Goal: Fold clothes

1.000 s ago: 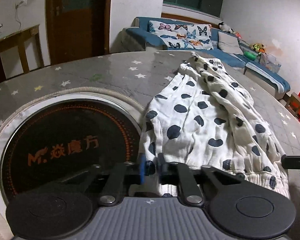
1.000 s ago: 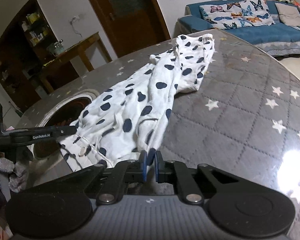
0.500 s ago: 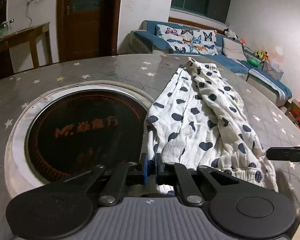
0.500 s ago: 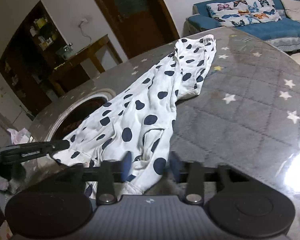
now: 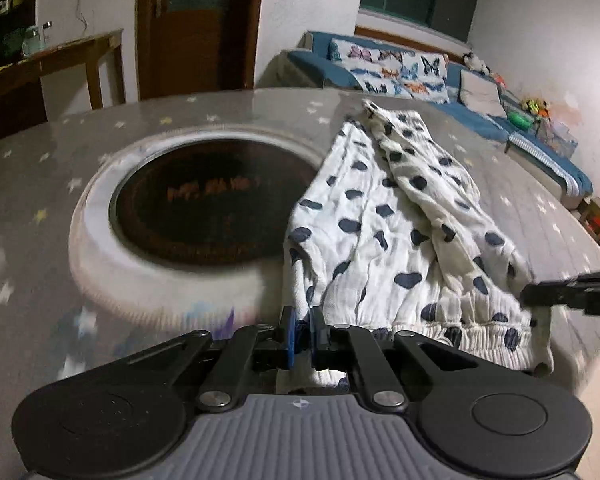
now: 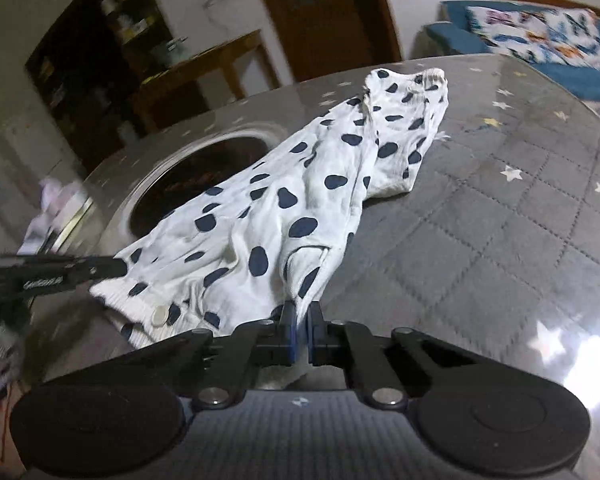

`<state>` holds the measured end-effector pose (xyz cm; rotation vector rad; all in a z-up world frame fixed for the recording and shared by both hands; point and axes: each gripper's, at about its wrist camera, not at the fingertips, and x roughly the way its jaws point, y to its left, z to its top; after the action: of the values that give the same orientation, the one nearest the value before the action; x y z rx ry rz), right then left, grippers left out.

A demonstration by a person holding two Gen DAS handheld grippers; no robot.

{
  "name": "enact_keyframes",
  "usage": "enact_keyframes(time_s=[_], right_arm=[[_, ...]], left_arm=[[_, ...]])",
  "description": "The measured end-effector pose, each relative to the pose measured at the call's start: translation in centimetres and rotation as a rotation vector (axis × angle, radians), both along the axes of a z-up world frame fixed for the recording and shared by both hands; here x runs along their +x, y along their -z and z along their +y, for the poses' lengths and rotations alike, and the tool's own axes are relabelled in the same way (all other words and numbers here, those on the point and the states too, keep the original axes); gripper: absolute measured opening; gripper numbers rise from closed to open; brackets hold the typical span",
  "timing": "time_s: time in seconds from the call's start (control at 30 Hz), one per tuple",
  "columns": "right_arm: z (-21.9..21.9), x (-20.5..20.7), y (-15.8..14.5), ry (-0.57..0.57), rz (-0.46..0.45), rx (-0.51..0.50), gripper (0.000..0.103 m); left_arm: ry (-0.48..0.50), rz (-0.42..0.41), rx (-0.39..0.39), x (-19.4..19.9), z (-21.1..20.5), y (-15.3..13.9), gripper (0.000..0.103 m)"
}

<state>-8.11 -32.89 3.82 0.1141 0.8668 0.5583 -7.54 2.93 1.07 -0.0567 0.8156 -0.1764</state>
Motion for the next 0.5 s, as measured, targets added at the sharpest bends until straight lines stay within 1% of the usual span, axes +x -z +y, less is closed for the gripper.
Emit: enact_keyframes(time_s=[0.1,0.17,0.23,0.3,0.43,0.5], right_arm=[[-0.1,-2.1,-0.1,-0.063,0.044,-0.032,0.006],[-0.4,-2.8,-0.2,-0.086,0.072,-0.038,0.011],[-0.7,-2.8,-0.8,-0.090,0.071,-0.035,0.016],[-0.9,-2.2,-2.1,-0.086,0.040,-0.041,0.017],[-1.0,0.2,-4.3,-0.064,-0.042,-0.061,0.018],[-0.7,2.3,-4.9,-0.046,-0.080,-0.075,0.020]], left_arm=[[0.037,0.035,-0.013,-1.5,0.1,0.2,0.008],[0.052,0.043,-0.018,-1.9,0.1,-0.2,0.015],[0.060,0.035,-0.018,-1.9,0.2,-0.8,0.015],[0.066,0.013,-0.015,-1.8,0.4,-1.7,0.019],[0.062,-0.042,-0.008,-0.7,0.3,-3.1,0.029],[0.055,-0.060,-0.008,0.4,0.2,-3.3,0.029]])
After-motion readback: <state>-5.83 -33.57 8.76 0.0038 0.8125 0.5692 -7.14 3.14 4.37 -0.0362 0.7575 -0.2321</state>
